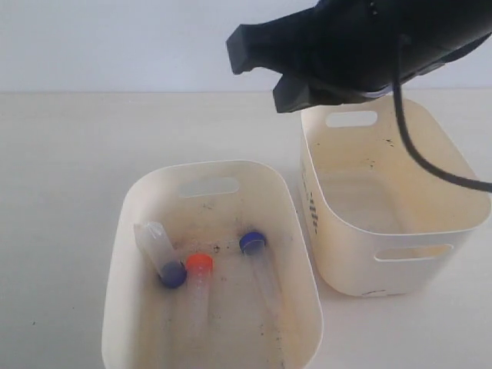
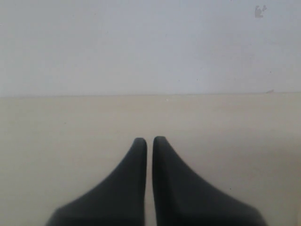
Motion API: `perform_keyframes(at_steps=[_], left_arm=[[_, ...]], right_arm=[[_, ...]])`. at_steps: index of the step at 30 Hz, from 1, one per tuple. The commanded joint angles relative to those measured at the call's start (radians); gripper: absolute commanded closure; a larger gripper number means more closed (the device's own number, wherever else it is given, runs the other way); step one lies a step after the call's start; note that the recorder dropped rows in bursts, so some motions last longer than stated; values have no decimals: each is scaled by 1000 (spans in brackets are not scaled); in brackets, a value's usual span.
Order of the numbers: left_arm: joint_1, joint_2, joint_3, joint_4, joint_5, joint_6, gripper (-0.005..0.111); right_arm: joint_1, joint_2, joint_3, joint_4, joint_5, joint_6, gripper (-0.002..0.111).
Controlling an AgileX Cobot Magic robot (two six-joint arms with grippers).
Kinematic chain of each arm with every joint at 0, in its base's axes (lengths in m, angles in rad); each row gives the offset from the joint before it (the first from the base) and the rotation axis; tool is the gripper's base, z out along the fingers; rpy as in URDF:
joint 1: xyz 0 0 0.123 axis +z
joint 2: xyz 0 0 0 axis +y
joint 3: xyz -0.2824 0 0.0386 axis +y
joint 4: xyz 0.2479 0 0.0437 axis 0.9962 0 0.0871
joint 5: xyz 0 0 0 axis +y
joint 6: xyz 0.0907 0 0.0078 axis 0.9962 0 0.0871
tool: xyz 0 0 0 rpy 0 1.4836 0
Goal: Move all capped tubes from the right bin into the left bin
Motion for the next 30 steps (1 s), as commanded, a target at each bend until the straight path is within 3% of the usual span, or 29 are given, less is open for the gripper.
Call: perform_keyframes(at_steps=[1,6,12,23,26,30], left_arm=[[-7,4,-2,-3,-7,-4,103],[-7,4,-2,-3,-7,-4,103],[-7,4,-2,-3,-7,-4,103],[-7,4,-2,-3,-7,-4,103],[-7,4,-2,-3,-7,-4,103],[-7,4,-2,-3,-7,-4,103]], right_arm=[[-2,-92,22,-92,59,112,108],[-2,-249,149,-149,140,128,108],[-2,-402,210,-147,448,127,108],[-2,-534,257,-250,453,65,108],[-9,-569,396,-283,209,65,108],[-126,-680,675,-259,-325,66,108]])
